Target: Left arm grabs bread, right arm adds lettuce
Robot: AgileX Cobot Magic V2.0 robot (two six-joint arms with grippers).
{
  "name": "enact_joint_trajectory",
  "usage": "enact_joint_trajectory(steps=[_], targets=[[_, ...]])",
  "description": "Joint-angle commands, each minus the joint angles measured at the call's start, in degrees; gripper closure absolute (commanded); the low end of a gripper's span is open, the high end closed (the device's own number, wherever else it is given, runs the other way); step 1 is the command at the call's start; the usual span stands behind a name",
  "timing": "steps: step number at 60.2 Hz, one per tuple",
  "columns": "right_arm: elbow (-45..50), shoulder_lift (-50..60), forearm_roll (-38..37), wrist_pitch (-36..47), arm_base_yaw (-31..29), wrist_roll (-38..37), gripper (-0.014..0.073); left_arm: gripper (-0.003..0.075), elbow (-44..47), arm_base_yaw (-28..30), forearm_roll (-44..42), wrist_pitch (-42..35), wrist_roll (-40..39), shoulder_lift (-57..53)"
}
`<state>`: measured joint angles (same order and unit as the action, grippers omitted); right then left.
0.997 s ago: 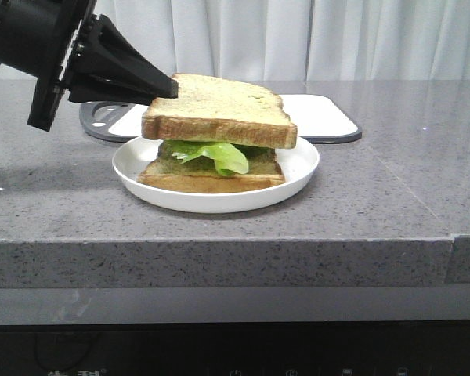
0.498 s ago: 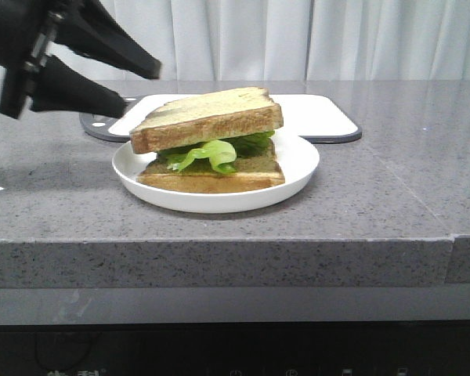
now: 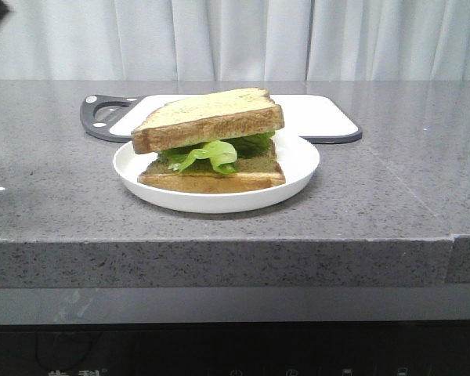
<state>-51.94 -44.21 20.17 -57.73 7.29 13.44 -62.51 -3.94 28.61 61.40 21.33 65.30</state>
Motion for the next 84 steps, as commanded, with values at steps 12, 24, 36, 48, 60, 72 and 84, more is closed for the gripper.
enact_joint_trajectory(steps=[12, 24, 36, 48, 60, 72, 84], targets=[[-2.06, 0.36, -2.78, 1.14, -0.38, -7.63, 0.0167, 0.0332, 2.46, 0.08, -17.96, -6.77, -14.74, -15.82], [-1.34, 0.9, -2.97, 3.28, -0.38, -7.68, 0.0167, 0.0356, 10.32, 0.08, -20.87, -11.12, -17.69, -25.63], [2.89, 5.16, -3.01, 8.79, -0.38, -7.7, 0.0167, 0.0356, 15.92, 0.08, -20.87, -15.22, -18.05, -31.66], [3.29, 6.1, -3.03, 9.98, -0.38, -7.64, 0.0356, 0.04, 17.28, 0.08, -20.52, -17.28, -18.05, -32.19], [3.29, 6.1, -3.03, 9.98, -0.38, -7.64, 0.0634, 0.0639, 17.28, 0.08, -20.21, -18.77, -18.05, -32.19], [3.29, 6.1, -3.08, 9.93, -0.38, -7.59, 0.0711, 0.0741, 17.28, 0.08, -20.21, -19.54, -18.05, -32.19], [3.29, 6.1, -2.85, 9.87, -0.38, -7.64, 0.0711, 0.0741, 17.28, 0.08, -20.21, -19.54, -18.05, -32.19]])
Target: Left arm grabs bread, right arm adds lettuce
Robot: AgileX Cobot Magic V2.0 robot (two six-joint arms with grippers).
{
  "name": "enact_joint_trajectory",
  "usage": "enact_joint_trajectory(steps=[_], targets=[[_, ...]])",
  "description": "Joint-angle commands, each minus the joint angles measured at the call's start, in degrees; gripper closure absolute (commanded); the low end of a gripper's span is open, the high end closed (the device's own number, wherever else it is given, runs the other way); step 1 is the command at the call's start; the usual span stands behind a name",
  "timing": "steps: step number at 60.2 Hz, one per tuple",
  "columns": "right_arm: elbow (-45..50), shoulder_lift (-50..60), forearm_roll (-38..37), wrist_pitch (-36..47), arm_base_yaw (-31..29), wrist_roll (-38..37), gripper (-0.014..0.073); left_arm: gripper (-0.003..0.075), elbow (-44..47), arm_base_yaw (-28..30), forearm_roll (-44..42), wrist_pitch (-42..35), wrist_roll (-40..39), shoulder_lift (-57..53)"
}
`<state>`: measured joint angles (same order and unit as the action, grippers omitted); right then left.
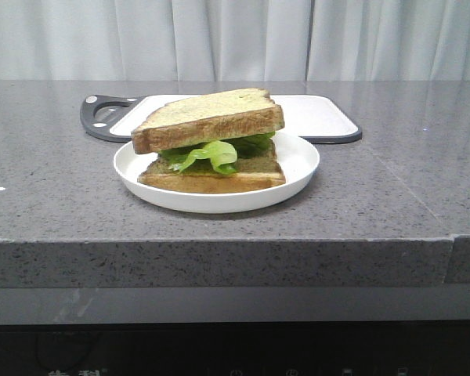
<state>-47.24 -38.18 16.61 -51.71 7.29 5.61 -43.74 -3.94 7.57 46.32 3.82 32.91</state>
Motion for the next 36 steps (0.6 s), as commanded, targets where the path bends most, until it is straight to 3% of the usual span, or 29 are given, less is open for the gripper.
enact_joint_trajectory(steps=[1, 21, 27, 36], targets=[[-1.41, 0.07, 0.71, 3.85, -0.38, 0.19, 0.0711, 0.0741, -1.49, 0.08, 0.83, -4.46, -0.54, 0.2], [-1.41, 0.07, 0.71, 3.85, -0.38, 0.19, 0.0711, 0.0741, -0.96, -0.13, 0.94, -4.84, -0.54, -1.32], [-1.41, 0.07, 0.71, 3.85, -0.38, 0.19, 0.0711, 0.0741, 3.41, 0.1, -3.54, -11.39, 0.89, -5.65], [-1.41, 0.07, 0.71, 3.85, -0.38, 0.19, 0.0711, 0.0741, 15.87, 0.1, -3.54, -22.93, 0.89, -15.83]])
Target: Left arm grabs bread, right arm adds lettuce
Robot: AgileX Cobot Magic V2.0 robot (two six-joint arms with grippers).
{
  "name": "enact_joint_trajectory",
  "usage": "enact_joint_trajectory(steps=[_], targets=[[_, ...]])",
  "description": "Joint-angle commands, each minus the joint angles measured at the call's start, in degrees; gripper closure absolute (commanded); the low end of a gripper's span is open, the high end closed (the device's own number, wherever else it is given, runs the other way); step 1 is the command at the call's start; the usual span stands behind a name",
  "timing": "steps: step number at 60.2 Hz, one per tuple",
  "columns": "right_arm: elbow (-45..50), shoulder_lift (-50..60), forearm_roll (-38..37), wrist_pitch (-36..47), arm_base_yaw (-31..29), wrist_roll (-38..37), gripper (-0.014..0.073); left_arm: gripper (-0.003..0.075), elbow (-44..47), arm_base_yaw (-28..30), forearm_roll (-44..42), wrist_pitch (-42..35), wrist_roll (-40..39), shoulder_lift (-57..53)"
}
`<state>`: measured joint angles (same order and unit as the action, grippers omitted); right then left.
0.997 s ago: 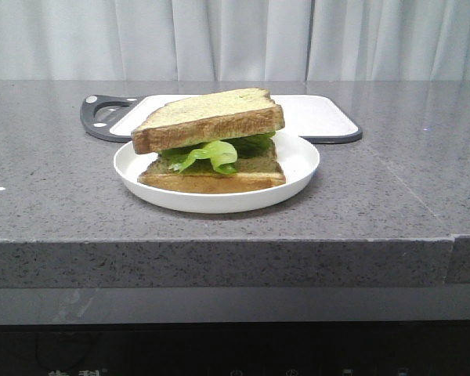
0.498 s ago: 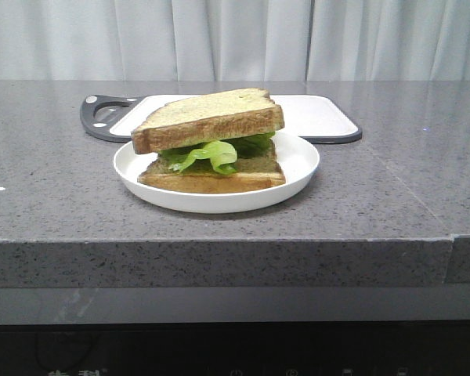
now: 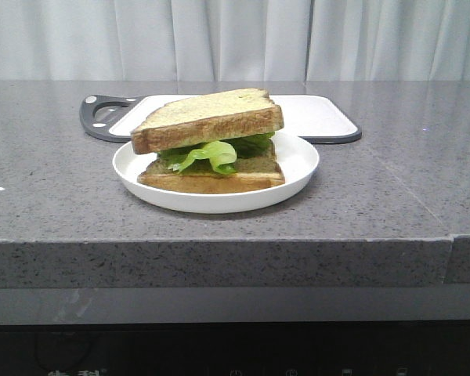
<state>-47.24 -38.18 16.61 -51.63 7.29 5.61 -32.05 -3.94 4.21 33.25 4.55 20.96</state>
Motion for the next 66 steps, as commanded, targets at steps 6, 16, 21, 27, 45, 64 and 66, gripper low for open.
enact_joint_trajectory(steps=[6, 16, 21, 27, 45, 64, 66], targets=[[-1.41, 0.07, 0.71, 3.77, -0.38, 0.19, 0.0711, 0.0741, 14.66, 0.1, 0.74, -17.63, 0.16, -11.16], [-1.41, 0.07, 0.71, 3.77, -0.38, 0.19, 0.0711, 0.0741, 25.69, 0.1, 2.32, -25.76, 0.06, -20.21], [-1.41, 0.07, 0.71, 3.77, -0.38, 0.19, 0.0711, 0.0741, 29.23, 0.1, 2.31, -29.51, 0.06, -22.54], [-1.41, 0.07, 0.7, 3.64, -0.38, 0.19, 0.0711, 0.0741, 31.78, 0.1, 2.31, -34.03, 0.06, -22.35], [-1.41, 0.07, 0.7, 3.58, -0.38, 0.19, 0.0711, 0.0741, 32.62, 0.1, 2.78, -35.54, 0.06, -22.13], [-1.41, 0.07, 0.7, 3.58, -0.38, 0.19, 0.0711, 0.0741, 32.62, 0.1, 2.97, -35.54, -0.17, -22.13], [-1.41, 0.07, 0.7, 3.58, -0.38, 0.19, 0.0711, 0.0741, 32.62, 0.1, 2.68, -35.54, -0.17, -22.13]])
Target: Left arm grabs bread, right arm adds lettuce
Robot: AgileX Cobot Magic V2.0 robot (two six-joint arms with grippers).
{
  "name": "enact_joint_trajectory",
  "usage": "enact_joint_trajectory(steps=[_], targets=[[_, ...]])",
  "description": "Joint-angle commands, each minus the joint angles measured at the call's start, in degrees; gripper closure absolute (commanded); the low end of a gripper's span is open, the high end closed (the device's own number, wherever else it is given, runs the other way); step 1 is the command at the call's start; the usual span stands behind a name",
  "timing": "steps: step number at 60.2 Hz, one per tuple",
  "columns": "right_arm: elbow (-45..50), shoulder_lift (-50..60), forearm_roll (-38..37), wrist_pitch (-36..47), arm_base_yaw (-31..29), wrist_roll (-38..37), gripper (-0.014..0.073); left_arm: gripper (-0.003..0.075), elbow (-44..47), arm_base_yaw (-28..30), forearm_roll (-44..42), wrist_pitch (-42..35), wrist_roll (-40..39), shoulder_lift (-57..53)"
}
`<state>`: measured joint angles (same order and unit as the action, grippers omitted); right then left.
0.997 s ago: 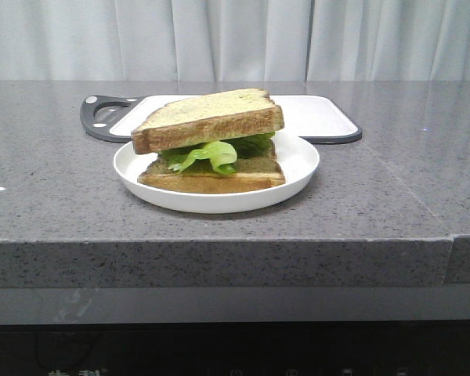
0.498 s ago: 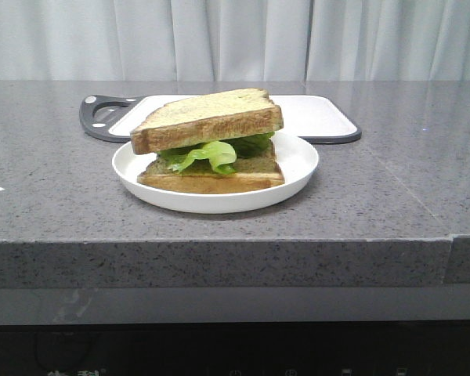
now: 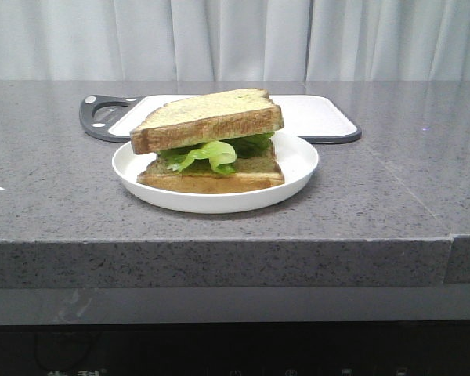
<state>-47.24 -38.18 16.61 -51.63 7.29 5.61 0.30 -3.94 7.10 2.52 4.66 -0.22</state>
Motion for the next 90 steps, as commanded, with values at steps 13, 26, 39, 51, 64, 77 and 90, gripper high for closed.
enact_joint_trajectory(steps=[13, 26, 39, 51, 64, 77, 90], targets=[[-1.41, 0.07, 0.7, 3.58, -0.38, 0.19, 0.0711, 0.0741, 0.27, 0.1, -4.53, -4.81, -4.66, -0.95], [-1.41, 0.07, 0.7, 3.58, -0.38, 0.19, 0.0711, 0.0741, 0.27, 0.1, -4.16, -4.81, -4.66, -0.95], [-1.41, 0.07, 0.7, 3.58, -0.38, 0.19, 0.0711, 0.0741, 0.27, 0.1, -4.16, -4.81, -4.66, -0.95], [-1.41, 0.07, 0.7, 3.58, -0.38, 0.19, 0.0711, 0.0741, 0.27, 0.1, -4.16, -4.81, -4.66, -0.95], [-1.41, 0.07, 0.64, 3.76, -0.38, 0.26, 0.0711, 0.0741, 0.27, 0.1, -4.16, -4.81, -4.66, -0.95], [6.18, 7.58, -3.03, 14.26, -0.38, 2.92, 0.0711, 0.0741, 0.27, 0.1, -4.16, -4.81, -4.66, -0.95], [24.69, 23.7, -3.1, 32.57, -0.45, 6.41, 0.0711, 0.0741, 0.27, 0.1, -4.16, -4.81, -4.66, -0.95]])
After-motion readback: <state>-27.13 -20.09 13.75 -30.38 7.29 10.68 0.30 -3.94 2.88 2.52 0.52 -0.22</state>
